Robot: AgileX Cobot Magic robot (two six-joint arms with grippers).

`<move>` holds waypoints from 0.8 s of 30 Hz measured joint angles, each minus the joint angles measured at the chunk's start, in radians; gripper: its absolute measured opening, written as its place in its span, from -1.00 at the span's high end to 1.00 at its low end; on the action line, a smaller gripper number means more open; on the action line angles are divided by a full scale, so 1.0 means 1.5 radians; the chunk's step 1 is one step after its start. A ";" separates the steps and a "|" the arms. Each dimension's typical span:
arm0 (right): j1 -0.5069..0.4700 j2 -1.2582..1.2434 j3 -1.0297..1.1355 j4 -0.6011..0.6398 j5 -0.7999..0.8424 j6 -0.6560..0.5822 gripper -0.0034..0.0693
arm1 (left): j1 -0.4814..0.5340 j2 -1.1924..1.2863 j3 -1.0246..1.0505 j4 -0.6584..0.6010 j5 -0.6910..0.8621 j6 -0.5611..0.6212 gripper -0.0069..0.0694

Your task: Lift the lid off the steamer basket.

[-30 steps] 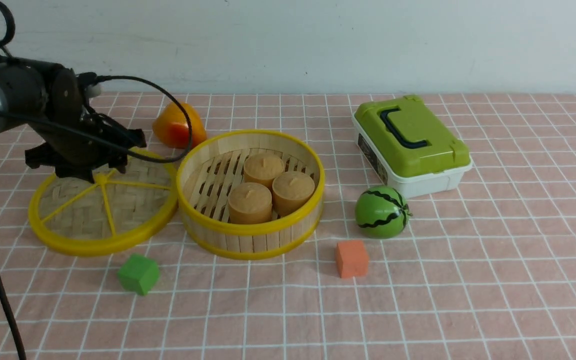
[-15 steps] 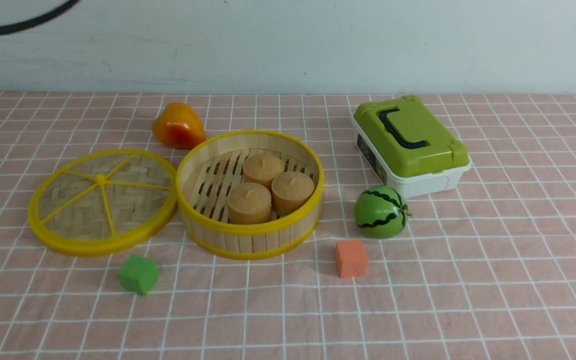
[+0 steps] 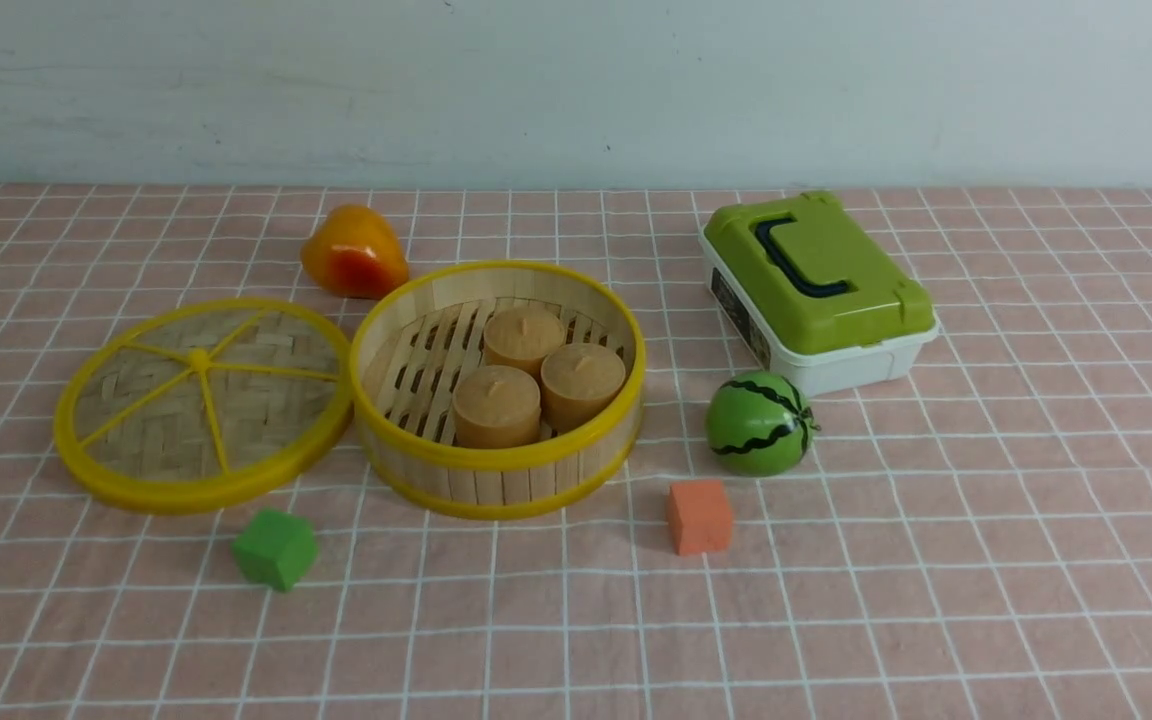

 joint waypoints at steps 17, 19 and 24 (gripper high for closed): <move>0.000 0.000 0.000 0.001 0.000 0.000 0.24 | -0.002 -0.057 0.251 -0.048 0.046 0.000 0.85; 0.000 0.000 0.000 0.001 0.000 0.000 0.24 | -0.009 -0.067 0.254 -0.048 0.043 -0.002 0.85; 0.000 0.000 0.000 0.001 0.000 0.000 0.24 | -0.056 -0.194 0.286 -0.033 -0.008 -0.005 0.85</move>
